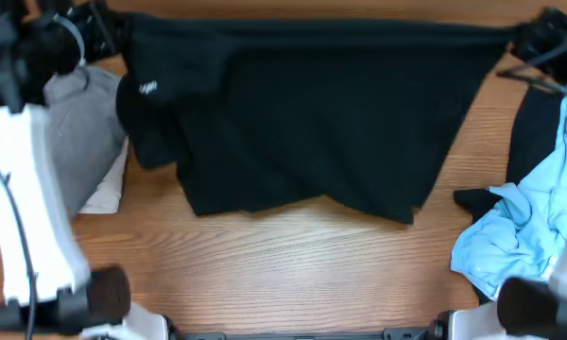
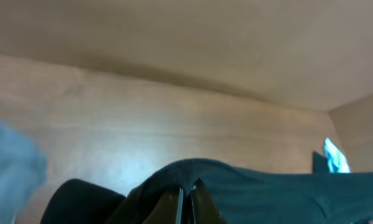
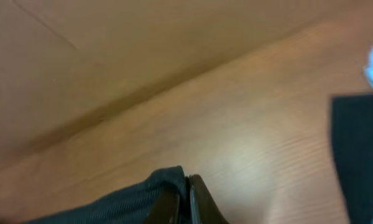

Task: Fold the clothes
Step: 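Lift the polo with both grippers and lay it flat toward the top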

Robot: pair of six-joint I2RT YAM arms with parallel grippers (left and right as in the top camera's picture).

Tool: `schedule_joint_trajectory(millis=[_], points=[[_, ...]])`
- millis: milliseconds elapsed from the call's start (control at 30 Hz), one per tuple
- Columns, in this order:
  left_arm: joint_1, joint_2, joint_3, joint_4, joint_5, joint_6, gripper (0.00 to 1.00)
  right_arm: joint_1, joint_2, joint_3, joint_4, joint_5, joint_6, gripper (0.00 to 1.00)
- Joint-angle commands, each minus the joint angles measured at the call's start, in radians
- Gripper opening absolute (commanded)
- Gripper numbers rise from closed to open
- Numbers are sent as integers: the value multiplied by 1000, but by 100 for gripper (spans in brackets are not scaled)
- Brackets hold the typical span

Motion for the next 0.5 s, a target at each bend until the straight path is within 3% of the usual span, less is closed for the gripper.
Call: schedule_joint_trajectory(millis=[0,200,300,367,467], points=[[-11,124,7,178,-34,-8,4,33,117,14,137,37,-14,4],[-11,167,10,489,-34,-159,4,39,142,29,336,38,100,4],[-11,166,73,600,-29,-225,4,21,134,101,348,52,98,4],[-10,166,167,562,16,-227,4,2,132,175,284,68,80,4],[-11,166,237,362,52,-172,4,-5,132,193,193,68,36,4]])
